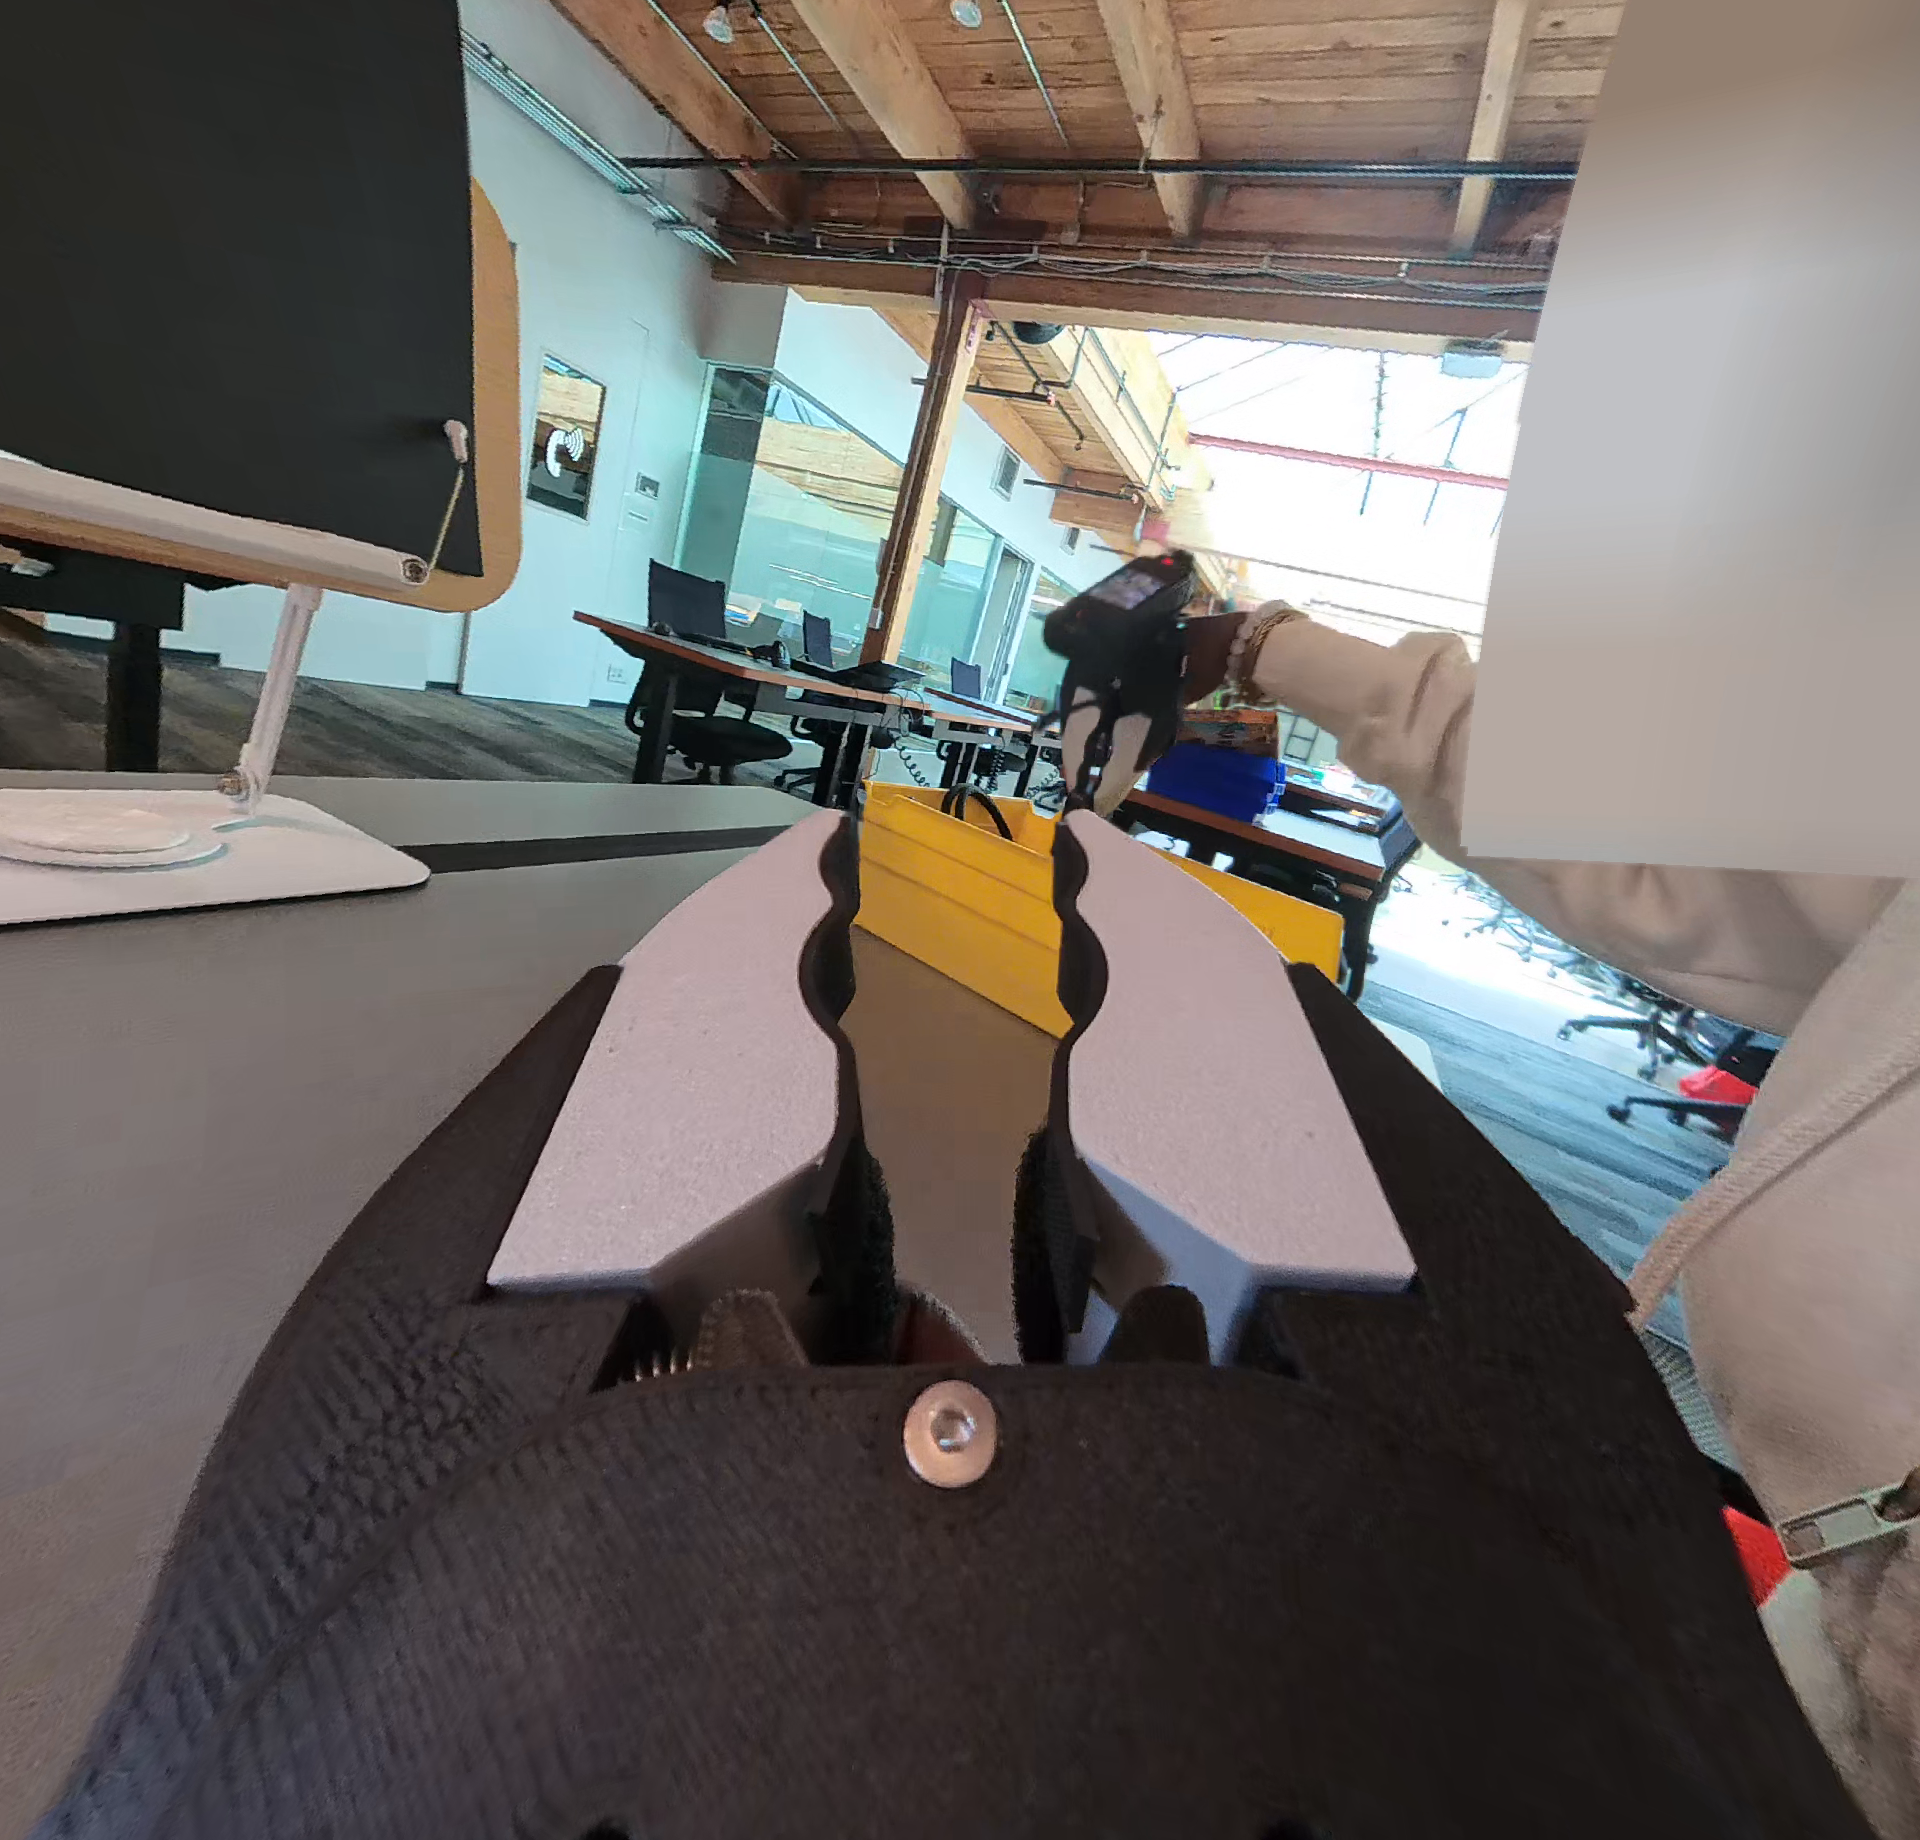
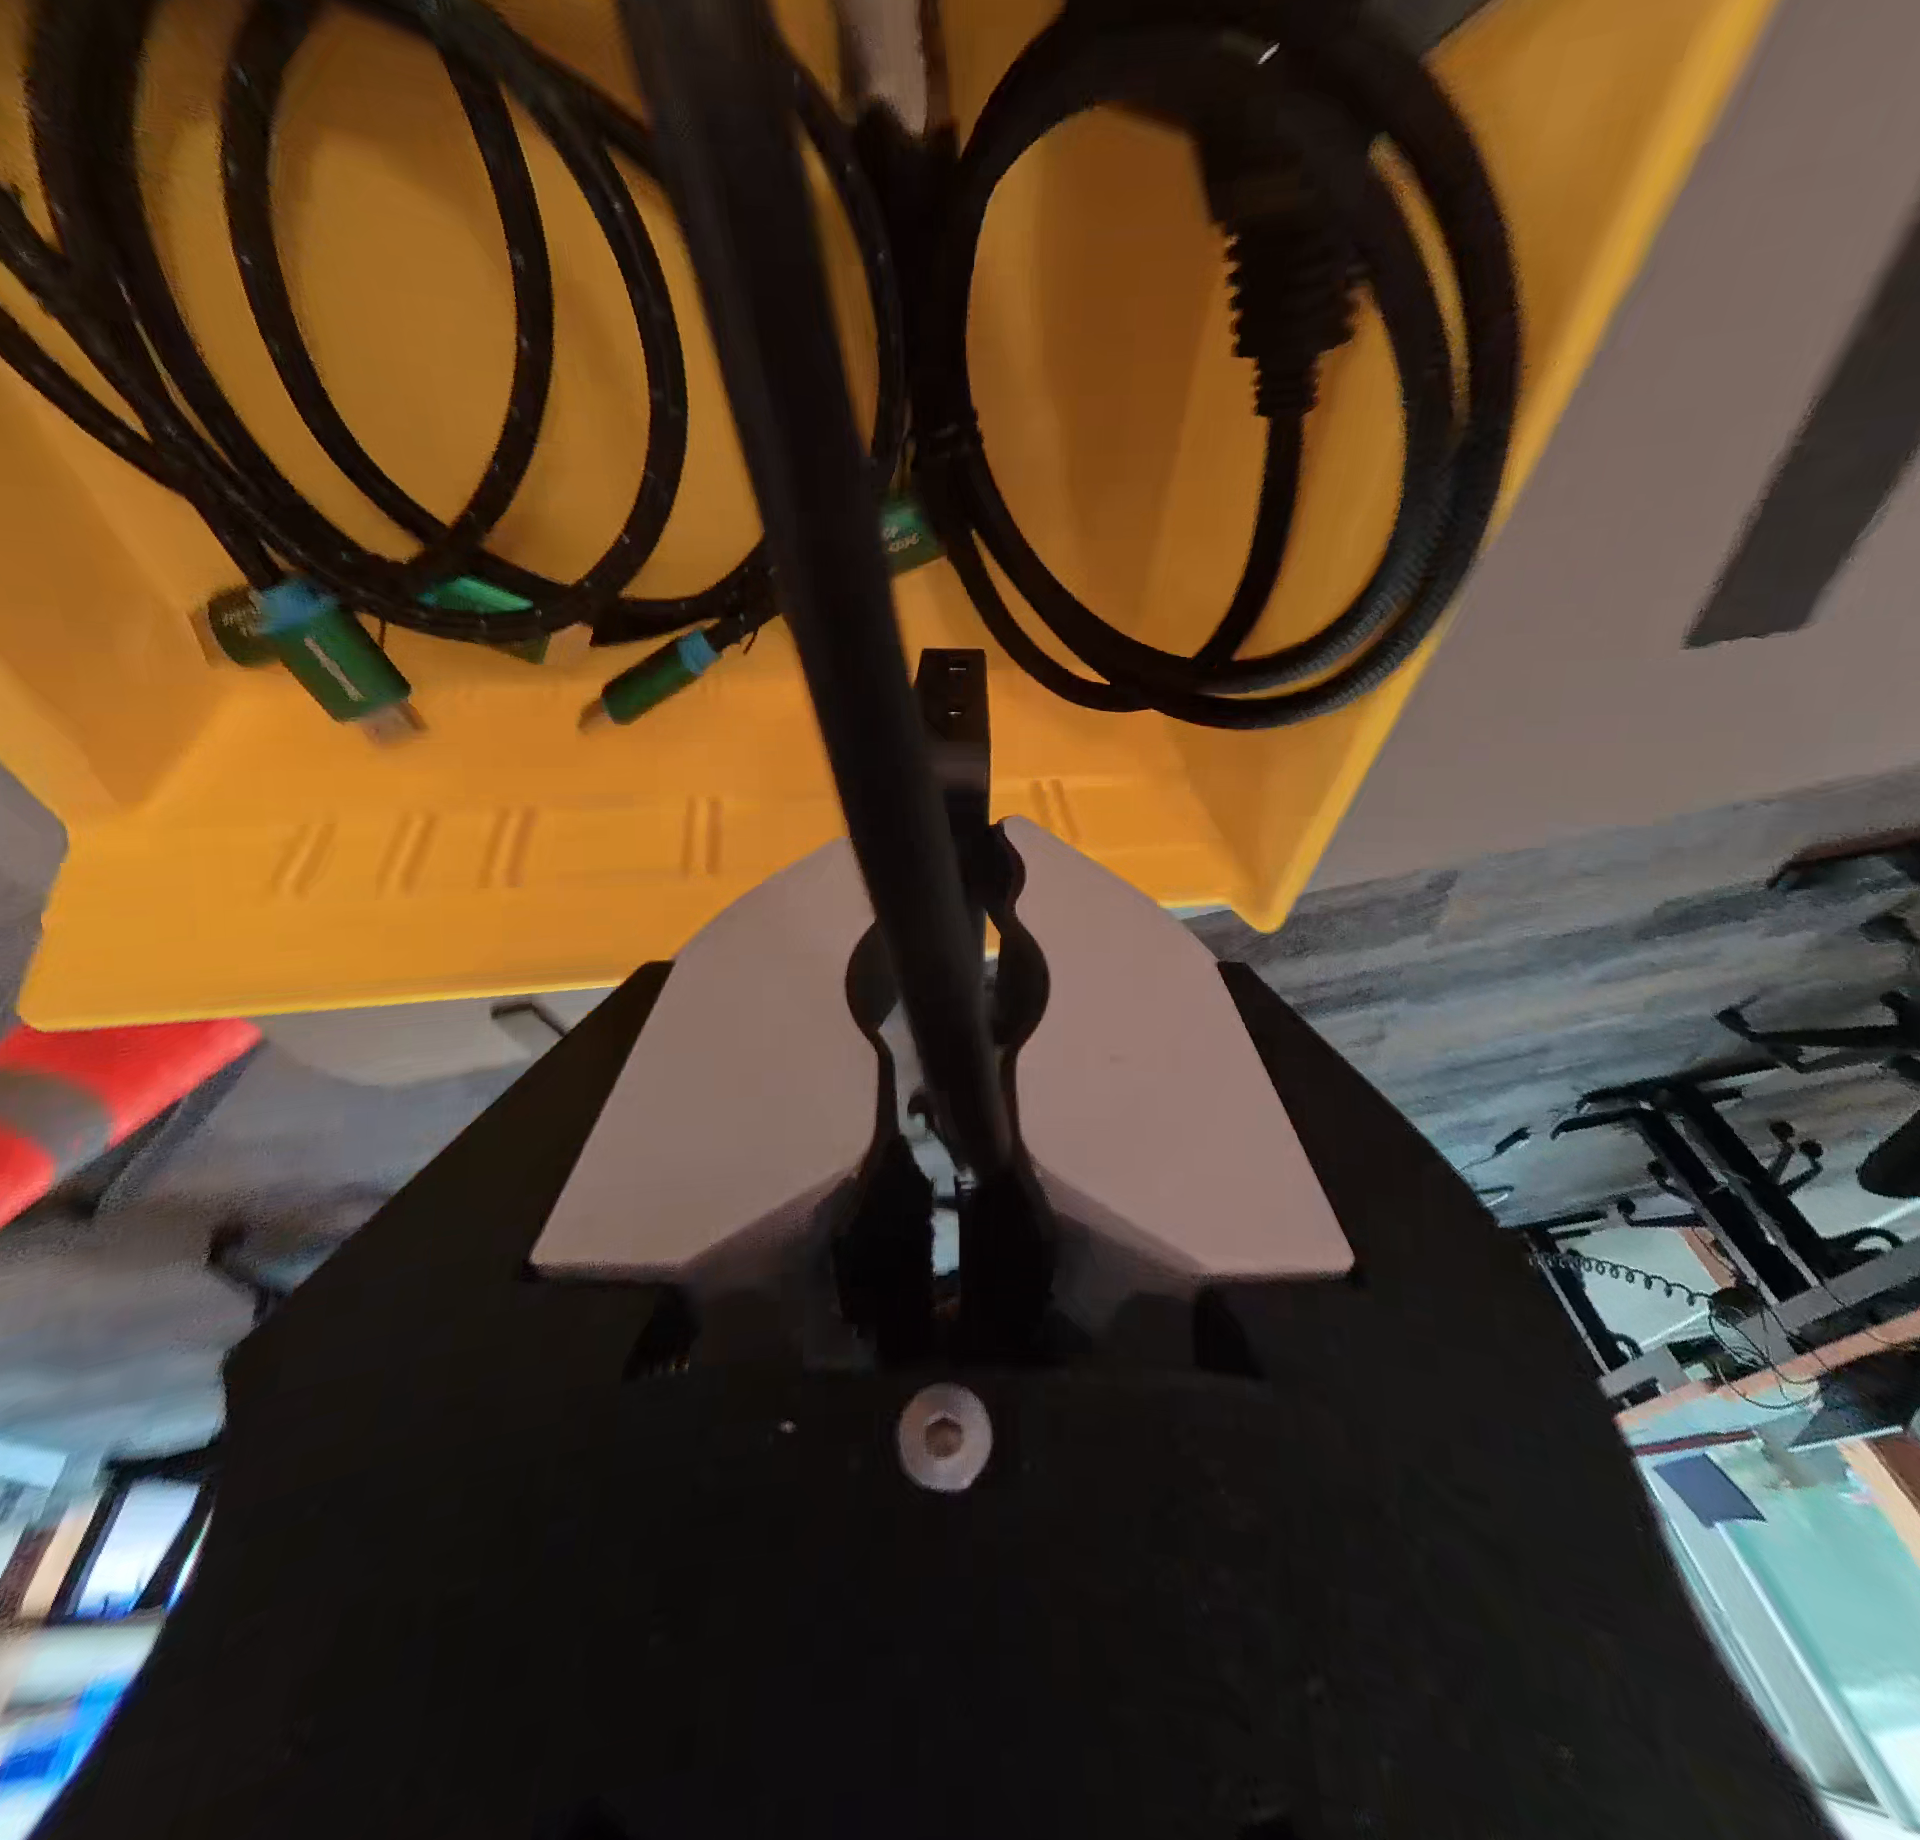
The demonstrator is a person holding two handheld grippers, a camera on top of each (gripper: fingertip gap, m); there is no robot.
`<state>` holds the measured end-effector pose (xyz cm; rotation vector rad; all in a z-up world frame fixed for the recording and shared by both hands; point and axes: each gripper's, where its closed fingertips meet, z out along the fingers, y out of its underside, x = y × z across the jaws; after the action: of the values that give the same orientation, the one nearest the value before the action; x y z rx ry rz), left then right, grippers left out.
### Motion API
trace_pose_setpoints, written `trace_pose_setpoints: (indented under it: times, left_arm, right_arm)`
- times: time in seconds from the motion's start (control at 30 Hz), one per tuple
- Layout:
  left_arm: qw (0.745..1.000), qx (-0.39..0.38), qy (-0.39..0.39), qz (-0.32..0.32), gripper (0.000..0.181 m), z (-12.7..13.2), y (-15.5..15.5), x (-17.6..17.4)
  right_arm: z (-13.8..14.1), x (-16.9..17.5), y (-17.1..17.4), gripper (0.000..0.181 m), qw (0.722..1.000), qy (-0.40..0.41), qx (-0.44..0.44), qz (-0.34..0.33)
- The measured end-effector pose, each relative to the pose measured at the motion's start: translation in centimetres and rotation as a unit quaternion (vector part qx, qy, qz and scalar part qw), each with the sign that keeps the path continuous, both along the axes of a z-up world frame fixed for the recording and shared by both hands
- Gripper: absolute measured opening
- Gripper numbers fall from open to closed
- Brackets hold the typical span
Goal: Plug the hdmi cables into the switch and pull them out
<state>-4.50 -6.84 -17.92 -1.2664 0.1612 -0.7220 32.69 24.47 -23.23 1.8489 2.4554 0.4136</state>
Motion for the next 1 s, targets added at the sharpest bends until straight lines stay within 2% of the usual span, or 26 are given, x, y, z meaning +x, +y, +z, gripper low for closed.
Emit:
trace_pose_setpoints:
  times: [0.13,0.3,0.37,0.5,0.6,0.67,0.73,0.77,0.87,0.93,1.0]
  left_arm:
    - [1.0,-0.006,-0.004,0.001,0.035,-0.2,0.2,-0.2]
    - [1.0,-0.01,-0.003,-0.002,0.035,-0.4,0.4,-0.1]
    - [1.0,-0.009,-0.006,-0.001,0.035,-0.3,0.3,-0.2]
    - [1.0,-0.009,-0.013,-0.002,0.035,-0.3,0.3,-0.4]
    - [1.0,-0.008,-0.016,-0.006,0.035,-0.3,0.3,-0.3]
    - [1.0,-0.009,-0.016,-0.008,0.035,-0.2,0.3,-0.2]
    - [1.0,-0.008,-0.018,-0.012,0.035,-0.2,0.3,0.0]
    - [1.0,-0.008,-0.02,-0.014,0.035,-0.2,0.3,0.0]
    - [1.0,-0.006,-0.02,-0.017,0.034,-0.1,0.2,0.1]
    - [1.0,-0.003,-0.017,-0.014,0.034,0.0,0.1,0.1]
    - [1.0,0.002,-0.015,-0.009,0.034,0.1,-0.1,0.0]
  right_arm:
    - [-2.2,0.1,0.1,0.014,0.994,-0.079,-0.072,-0.026]
    - [-2.7,0.9,1.9,0.032,0.985,-0.158,-0.05,-0.054]
    - [-2.8,0.9,2.2,0.035,0.985,-0.15,-0.046,-0.066]
    - [-2.1,0.1,2.3,0.045,0.993,-0.07,-0.02,-0.09]
    - [-0.3,-2.4,2.3,0.043,0.992,0.066,0.044,-0.102]
    - [0.9,-5.2,0.5,0.042,0.98,0.17,0.055,-0.084]
    - [2.1,-8.2,-1.3,0.028,0.954,0.285,0.069,-0.07]
    - [2.6,-9.8,-2.3,0.023,0.933,0.344,0.056,-0.093]
    - [3.2,-13.1,-3.4,0.013,0.834,0.488,-0.01,-0.256]
    - [2.3,-13.7,-3.2,0.016,0.77,0.536,-0.038,-0.345]
    - [0.9,-13.9,-2.8,0.044,0.701,0.572,-0.072,-0.42]
